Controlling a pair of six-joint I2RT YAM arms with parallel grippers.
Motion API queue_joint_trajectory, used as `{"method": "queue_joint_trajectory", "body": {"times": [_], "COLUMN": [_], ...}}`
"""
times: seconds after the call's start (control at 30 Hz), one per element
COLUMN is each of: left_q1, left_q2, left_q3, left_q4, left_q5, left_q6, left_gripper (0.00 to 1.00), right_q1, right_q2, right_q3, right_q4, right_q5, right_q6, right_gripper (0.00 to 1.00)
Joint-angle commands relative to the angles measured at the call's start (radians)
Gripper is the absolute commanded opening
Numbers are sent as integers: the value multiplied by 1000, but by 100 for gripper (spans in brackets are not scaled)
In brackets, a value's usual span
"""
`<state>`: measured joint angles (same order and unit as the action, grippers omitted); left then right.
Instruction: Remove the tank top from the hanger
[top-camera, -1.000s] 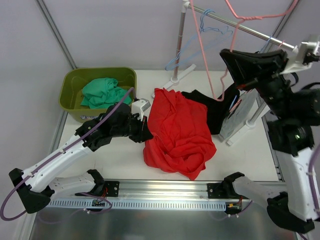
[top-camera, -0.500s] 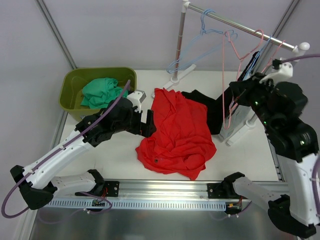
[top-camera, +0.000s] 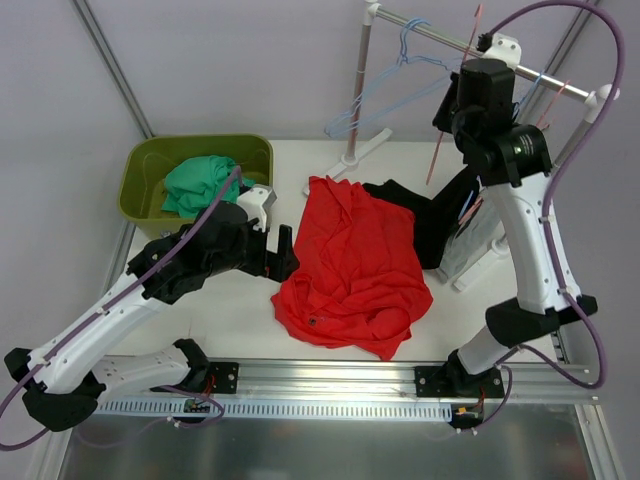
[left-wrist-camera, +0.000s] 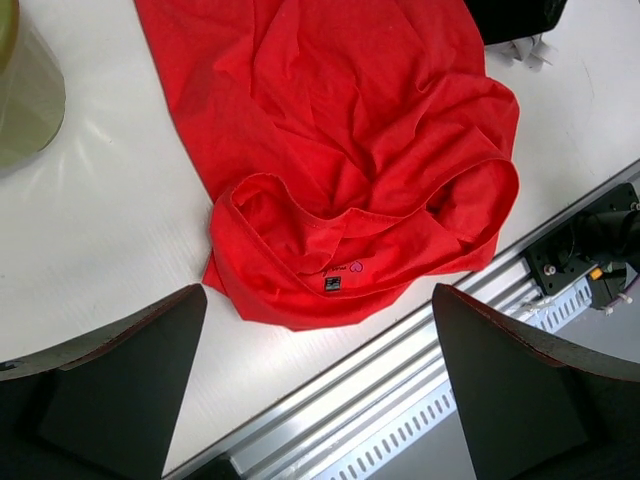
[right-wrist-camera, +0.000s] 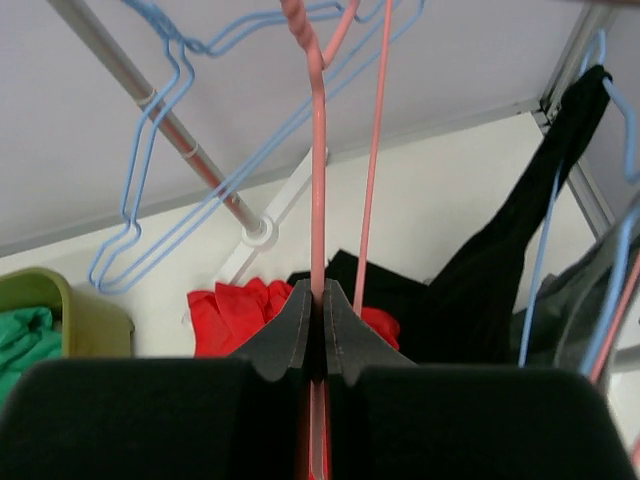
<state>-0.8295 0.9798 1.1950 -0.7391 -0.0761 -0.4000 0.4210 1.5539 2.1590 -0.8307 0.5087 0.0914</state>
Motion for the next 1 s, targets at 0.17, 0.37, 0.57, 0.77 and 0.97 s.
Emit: {"method": "queue_joint_trajectory", "body": {"times": [0.17,0.37,0.57,0.77,0.97], "left_q1": [3,3,3,3,3], "left_q2": [-49,-49,-1,26,56], "left_q3": [-38,-46,1,23,11], "left_q4": [-46,-63,-74,-75,-74], "left_q5": [22,47,71,75,75], "left_q6": [7,9,23,16,24], "left_gripper": [99,99,99,99,99], "right_q1": [-25,10,38,39,33], "right_q2": [250,343,426,413,309], "right_q3": [200,203,220,208,106], "right_q4": [82,110,179,188,193], "right_q5": [47,57,102,96,76], "right_q6": [-39,1,44,90,80], "right_gripper": [0,0,0,1,18]}}
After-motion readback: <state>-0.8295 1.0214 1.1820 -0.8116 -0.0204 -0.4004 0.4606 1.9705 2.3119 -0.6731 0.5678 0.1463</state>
